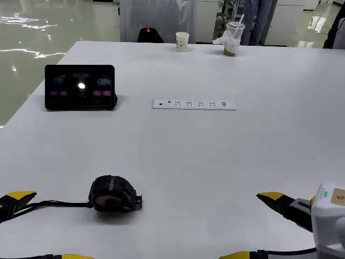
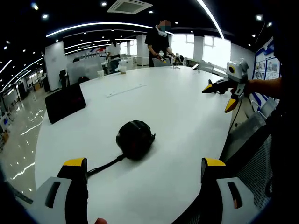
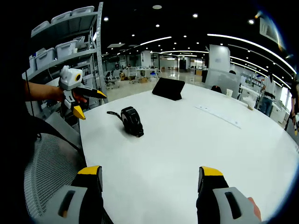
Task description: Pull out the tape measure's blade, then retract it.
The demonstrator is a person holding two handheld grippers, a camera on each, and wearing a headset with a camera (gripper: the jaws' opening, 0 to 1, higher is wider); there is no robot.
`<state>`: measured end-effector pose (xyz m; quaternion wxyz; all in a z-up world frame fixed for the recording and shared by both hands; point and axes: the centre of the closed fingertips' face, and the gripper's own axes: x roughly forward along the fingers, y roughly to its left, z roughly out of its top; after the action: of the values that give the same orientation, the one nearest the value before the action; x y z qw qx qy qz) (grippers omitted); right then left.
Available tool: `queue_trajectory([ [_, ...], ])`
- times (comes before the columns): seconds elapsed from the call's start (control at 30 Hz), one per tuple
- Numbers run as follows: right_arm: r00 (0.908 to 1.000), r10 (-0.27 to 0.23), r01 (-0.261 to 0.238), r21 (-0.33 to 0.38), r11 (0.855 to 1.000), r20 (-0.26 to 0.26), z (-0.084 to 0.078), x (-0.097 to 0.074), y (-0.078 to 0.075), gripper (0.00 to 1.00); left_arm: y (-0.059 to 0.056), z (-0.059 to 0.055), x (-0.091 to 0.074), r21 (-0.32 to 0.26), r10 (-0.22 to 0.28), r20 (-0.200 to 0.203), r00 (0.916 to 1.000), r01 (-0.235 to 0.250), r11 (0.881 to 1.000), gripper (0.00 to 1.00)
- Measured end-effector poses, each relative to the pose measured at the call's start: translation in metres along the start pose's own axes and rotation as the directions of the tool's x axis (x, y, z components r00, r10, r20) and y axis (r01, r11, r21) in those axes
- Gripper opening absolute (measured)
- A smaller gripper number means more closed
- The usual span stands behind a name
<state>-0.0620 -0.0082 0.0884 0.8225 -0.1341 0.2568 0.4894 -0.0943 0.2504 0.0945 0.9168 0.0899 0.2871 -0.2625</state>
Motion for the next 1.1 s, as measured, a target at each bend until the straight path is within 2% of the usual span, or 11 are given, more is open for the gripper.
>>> queue_trajectory([
  [0.5,0.9958,0.071,-0.076,-0.102,0.992,-0.057,0.003,0.027,-0.005,0.72,0.006,0.004,0.016,0.072,-0.049,-0.031,0.9983,0.051,0.996,0.91],
  [0.77,0.9896,0.114,-0.127,-0.17,0.977,-0.088,0.006,0.047,-0.005,0.65,0.011,0.004,0.026,0.119,-0.073,-0.066,0.9951,0.081,0.99,0.83],
  [1.1,0.9793,0.163,-0.19,-0.267,0.945,-0.12,0.015,0.072,-0.009,0.55,0.016,0.004,0.04,0.183,-0.111,-0.104,0.9884,0.128,0.975,0.72],
])
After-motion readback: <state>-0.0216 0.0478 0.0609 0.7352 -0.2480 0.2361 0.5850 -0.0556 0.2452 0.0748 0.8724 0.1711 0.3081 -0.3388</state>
